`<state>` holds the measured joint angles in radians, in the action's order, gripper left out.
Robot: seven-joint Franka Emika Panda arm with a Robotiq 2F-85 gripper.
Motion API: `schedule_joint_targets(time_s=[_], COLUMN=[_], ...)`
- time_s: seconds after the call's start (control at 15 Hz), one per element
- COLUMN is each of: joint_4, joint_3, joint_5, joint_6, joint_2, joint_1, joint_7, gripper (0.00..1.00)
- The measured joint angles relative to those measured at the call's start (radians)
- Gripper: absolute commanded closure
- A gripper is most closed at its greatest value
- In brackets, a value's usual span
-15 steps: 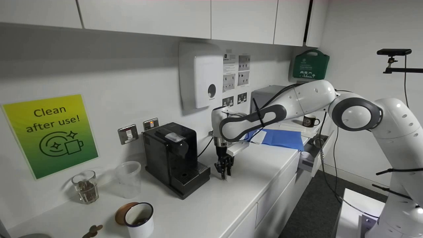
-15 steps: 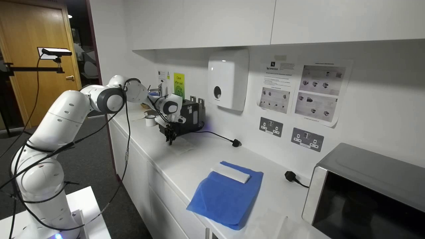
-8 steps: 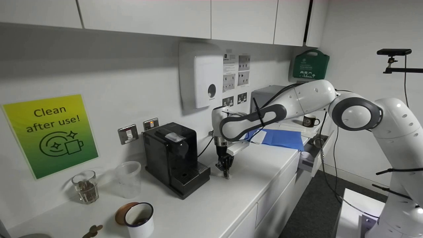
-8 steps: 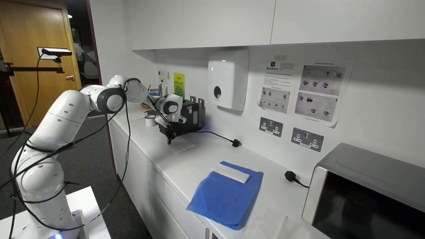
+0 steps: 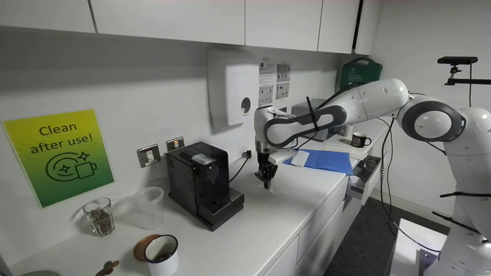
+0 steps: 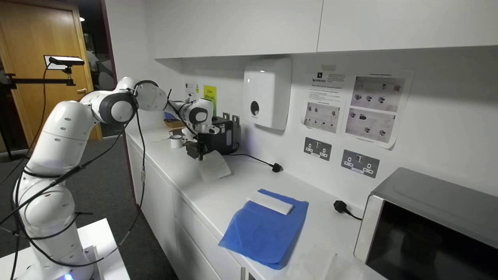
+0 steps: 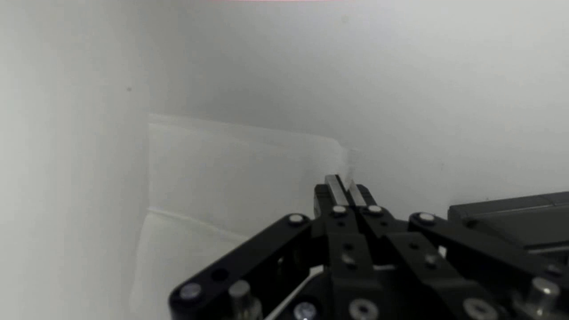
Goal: Pick up the napkin from the counter and put it on the blue cloth
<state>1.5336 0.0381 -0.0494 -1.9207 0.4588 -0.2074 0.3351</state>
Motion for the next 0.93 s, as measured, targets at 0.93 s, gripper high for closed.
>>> schedule_joint_targets(time_s=[0.93], joint_4=[0.262], joint_3=[-0.048], joint_5=[0.044], joint_6=[0.163], joint_2=[-0.321], joint_1=[0.091], joint_7=[0.082], gripper=[1.0])
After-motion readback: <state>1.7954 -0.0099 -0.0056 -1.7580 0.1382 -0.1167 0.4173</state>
